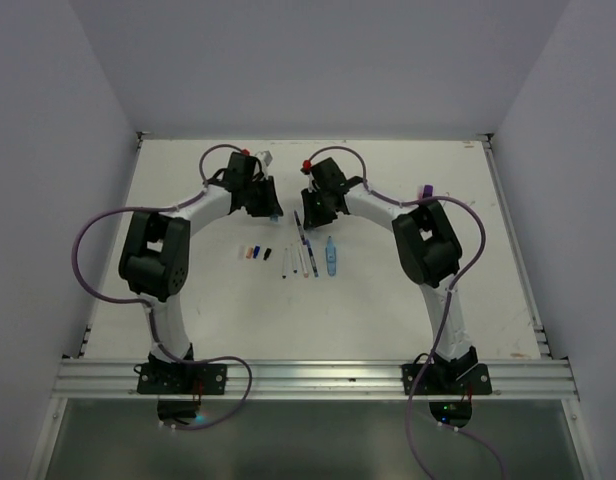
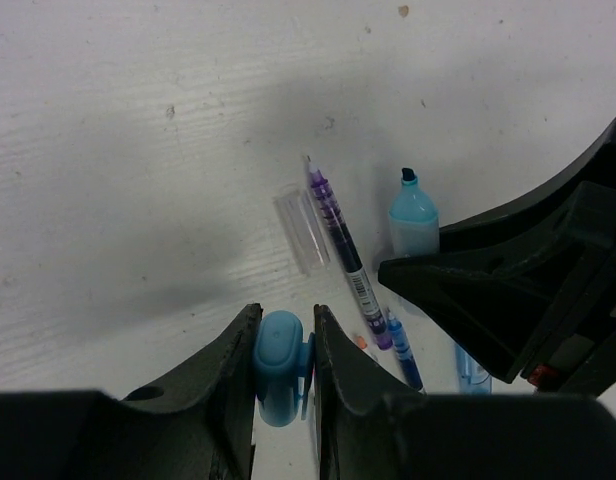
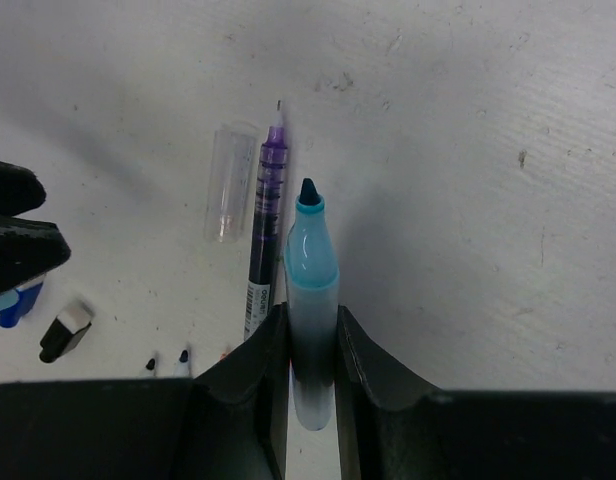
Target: Open the pen caps
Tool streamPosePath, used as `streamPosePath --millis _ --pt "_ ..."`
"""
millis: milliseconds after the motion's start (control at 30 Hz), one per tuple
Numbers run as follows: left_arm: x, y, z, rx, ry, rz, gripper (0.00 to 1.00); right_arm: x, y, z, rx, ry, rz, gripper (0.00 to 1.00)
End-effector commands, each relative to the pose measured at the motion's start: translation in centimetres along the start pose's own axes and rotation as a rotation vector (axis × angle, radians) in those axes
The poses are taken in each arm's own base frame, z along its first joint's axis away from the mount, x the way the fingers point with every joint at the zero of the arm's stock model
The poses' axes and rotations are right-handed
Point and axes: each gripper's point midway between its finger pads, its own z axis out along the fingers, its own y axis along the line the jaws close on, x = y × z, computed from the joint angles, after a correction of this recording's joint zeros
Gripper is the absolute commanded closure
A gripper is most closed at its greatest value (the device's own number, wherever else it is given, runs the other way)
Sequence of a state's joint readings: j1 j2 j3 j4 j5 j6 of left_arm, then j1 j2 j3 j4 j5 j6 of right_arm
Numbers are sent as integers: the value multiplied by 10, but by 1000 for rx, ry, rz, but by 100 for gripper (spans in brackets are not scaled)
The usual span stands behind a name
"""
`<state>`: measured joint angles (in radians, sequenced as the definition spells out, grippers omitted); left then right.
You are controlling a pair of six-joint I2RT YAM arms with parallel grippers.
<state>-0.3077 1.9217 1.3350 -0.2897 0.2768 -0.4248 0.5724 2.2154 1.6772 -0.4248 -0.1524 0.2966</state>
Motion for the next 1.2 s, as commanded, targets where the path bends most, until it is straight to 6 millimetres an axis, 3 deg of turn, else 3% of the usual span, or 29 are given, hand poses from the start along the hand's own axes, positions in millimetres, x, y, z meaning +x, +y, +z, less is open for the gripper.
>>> streamPosePath --millis 0,167,433,800,933,1000,1100,1167 --pt "-11 -2 7 14 -12 -18 87 -16 0 -2 6 -30 16 99" --pt "0 3 23 22 26 -49 81 -11 -3 3 10 -18 36 88" --pt "2 5 37 29 28 -88 74 -18 -4 -7 11 -44 48 73" --pt "-3 7 38 12 2 -117 59 -31 -4 -37 28 -85 48 56" --pt "-9 5 26 -2 -22 -118 55 -47 -8 -71 58 -153 53 51" --pt "-13 2 18 -2 -41 -120 53 -50 -19 -86 96 -181 61 45" --pt "-25 -7 -4 0 -83 -114 48 -56 -46 -115 218 -228 64 38" --pt "-38 -16 -27 10 -137 -96 44 -56 -77 -136 331 -252 89 34"
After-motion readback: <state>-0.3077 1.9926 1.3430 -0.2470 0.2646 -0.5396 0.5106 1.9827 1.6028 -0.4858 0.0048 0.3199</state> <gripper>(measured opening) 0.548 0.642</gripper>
